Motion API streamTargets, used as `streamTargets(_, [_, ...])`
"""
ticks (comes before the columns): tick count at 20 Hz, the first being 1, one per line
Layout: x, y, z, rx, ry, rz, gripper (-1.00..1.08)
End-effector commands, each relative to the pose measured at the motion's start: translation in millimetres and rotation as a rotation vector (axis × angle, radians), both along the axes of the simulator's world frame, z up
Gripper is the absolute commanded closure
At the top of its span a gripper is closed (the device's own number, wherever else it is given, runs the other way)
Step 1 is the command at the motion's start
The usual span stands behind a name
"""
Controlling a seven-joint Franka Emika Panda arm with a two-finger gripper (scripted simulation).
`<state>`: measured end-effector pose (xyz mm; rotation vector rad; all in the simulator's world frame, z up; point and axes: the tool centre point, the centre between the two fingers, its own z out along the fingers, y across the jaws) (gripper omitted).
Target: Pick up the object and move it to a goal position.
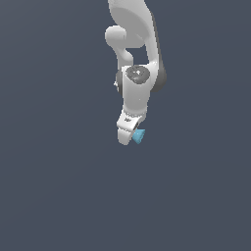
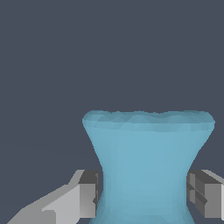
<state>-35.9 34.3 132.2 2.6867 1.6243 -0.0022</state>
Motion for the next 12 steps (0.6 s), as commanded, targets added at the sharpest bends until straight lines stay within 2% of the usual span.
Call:
streamTargets(1, [-10, 6, 11, 0.0, 0.0, 0.0, 1.08])
streamTargets(12, [-26, 19, 32, 0.001, 0.0, 0.0, 1.08])
